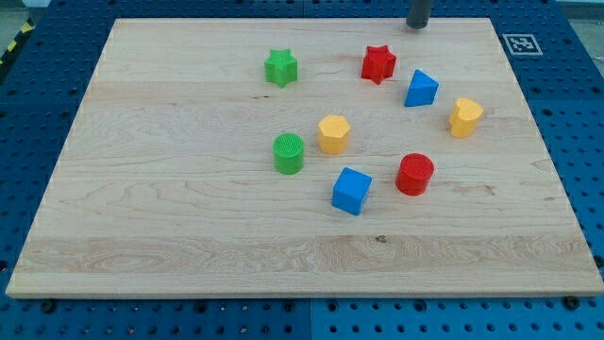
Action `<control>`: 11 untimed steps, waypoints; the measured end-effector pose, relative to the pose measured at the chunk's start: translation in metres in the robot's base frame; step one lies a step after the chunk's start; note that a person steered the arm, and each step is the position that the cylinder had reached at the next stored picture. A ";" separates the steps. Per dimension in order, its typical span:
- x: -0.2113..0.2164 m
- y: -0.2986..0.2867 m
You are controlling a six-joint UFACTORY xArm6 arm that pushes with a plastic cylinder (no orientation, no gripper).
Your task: Move the heart closer to the hexagon
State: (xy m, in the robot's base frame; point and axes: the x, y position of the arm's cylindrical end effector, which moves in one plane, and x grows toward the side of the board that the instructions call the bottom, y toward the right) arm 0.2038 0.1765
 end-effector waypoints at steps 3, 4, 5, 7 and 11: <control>0.000 0.007; 0.000 0.012; 0.006 0.012; 0.108 0.035; 0.199 0.066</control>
State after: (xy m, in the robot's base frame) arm 0.4030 0.2422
